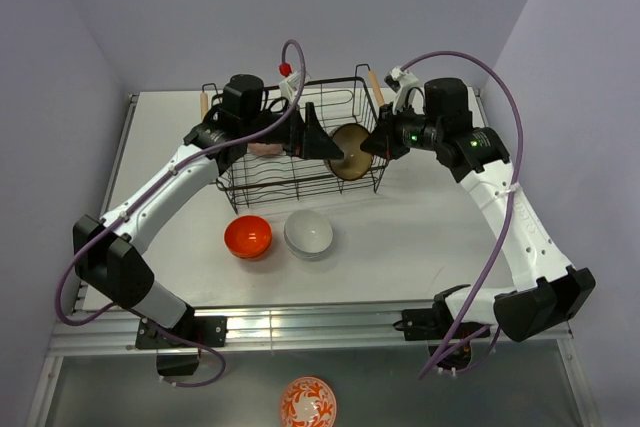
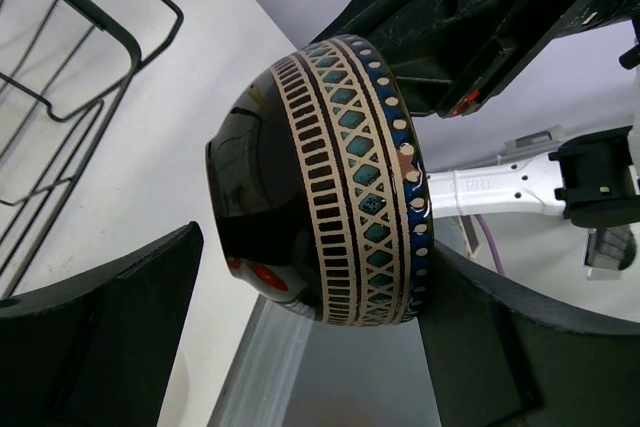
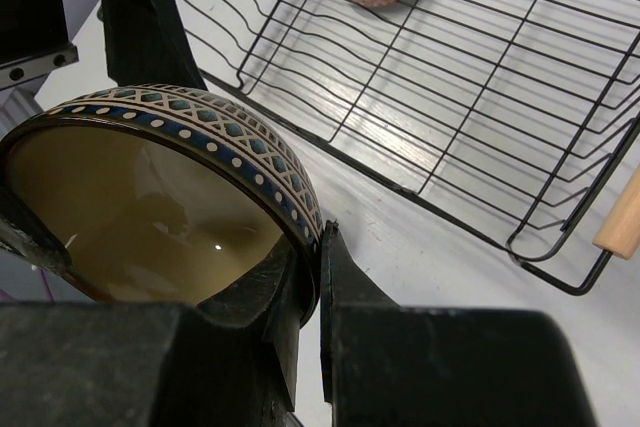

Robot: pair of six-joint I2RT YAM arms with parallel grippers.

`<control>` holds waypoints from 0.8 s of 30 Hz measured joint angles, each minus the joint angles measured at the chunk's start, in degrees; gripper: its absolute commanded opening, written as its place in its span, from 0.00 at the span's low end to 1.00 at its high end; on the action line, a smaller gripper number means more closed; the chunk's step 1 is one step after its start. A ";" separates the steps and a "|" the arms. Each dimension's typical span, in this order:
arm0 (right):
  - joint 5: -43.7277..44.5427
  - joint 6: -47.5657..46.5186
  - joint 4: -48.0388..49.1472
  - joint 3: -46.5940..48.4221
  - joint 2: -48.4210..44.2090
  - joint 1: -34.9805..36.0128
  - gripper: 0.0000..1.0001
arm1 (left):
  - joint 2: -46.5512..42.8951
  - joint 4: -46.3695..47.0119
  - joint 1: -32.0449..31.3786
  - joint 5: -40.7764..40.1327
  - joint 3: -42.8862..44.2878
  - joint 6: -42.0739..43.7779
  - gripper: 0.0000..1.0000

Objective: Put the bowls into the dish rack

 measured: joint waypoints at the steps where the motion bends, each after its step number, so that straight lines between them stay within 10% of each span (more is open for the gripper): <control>1: 0.11 0.02 0.00 0.02 0.04 0.13 0.00 | 0.00 0.50 0.00 0.33 -0.42 -0.79 0.86; 15: 0.85 0.46 -0.13 0.83 1.51 1.51 0.00 | 0.81 2.91 -0.55 0.83 -1.20 -4.26 0.74; 18: 1.29 0.39 -0.22 0.85 1.73 1.49 0.00 | 0.92 2.80 -0.55 0.44 -1.20 -4.26 0.63; 24: 1.46 -0.04 -0.61 1.22 2.38 1.51 0.00 | 1.07 2.89 -0.55 -0.09 -1.60 -4.22 0.10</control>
